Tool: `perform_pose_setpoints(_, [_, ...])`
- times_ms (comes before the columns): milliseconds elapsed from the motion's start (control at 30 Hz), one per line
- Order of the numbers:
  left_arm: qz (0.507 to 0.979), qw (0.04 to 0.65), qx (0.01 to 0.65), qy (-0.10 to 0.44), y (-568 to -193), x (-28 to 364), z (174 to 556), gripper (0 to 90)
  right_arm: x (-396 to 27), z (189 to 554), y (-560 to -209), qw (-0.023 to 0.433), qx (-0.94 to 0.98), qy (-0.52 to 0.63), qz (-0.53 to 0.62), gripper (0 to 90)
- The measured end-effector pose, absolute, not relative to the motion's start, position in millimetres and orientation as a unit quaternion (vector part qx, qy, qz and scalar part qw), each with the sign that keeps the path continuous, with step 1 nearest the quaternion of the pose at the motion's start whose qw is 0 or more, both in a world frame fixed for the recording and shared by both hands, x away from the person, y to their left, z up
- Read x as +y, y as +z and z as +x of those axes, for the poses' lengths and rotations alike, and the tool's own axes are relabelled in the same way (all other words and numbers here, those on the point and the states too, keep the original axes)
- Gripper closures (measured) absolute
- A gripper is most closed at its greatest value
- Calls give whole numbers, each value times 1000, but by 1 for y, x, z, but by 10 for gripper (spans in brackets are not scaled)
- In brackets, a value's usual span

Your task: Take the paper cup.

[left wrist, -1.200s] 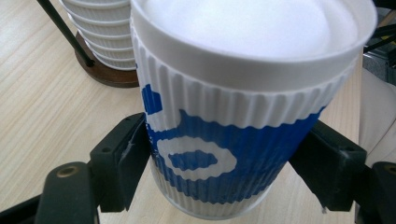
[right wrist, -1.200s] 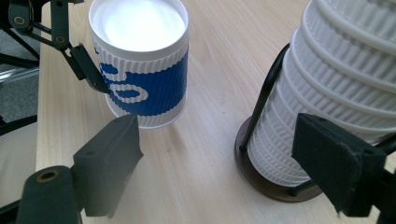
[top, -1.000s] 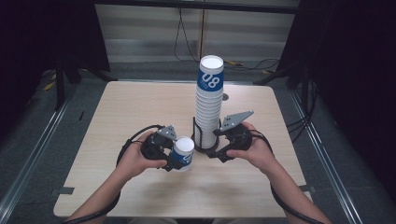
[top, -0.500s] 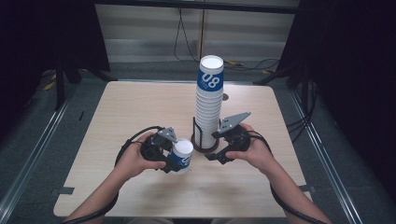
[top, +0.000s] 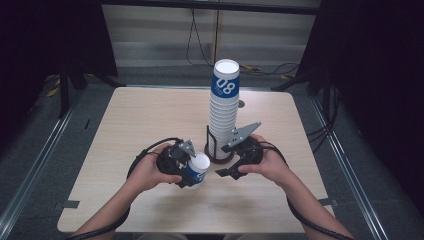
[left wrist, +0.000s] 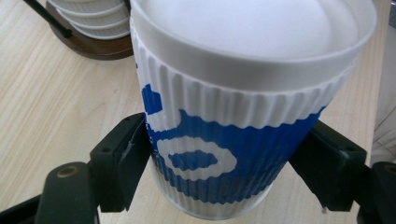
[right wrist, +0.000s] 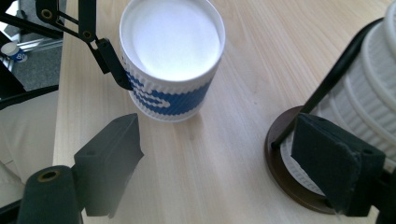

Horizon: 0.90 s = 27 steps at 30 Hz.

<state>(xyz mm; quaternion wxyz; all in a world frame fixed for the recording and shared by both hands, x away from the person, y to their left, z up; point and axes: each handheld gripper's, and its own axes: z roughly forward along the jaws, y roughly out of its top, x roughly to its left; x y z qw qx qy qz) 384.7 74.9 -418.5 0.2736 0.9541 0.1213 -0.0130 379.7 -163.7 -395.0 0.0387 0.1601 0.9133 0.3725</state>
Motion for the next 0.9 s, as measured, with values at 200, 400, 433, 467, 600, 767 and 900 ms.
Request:
perform_pose_setpoints(200, [957, 267, 111, -11, -419, 69, 383, 232, -157, 377, -394, 31, 913, 378, 150, 155])
perform_pose_setpoints(400, [959, 265, 101, -14, -419, 62, 382, 232, -153, 377, -395, 25, 914, 380, 140, 161])
perform_pose_setpoints(433, [958, 266, 108, -18, -419, 61, 381, 232, -152, 377, -396, 23, 914, 381, 142, 162])
perform_pose_setpoints(467, [958, 266, 102, -17, -419, 60, 382, 232, -152, 377, -395, 23, 914, 380, 143, 163])
perform_pose_setpoints(600, [960, 263, 99, -17, -419, 56, 381, 232, -150, 375, -396, 19, 914, 380, 141, 164])
perform_pose_setpoints(767, [964, 250, 85, -14, -418, 51, 380, 232, -148, 375, -396, 17, 915, 378, 139, 164])
perform_pose_setpoints(900, [966, 245, 84, -16, -418, 48, 378, 232, -145, 375, -397, 10, 917, 377, 133, 171])
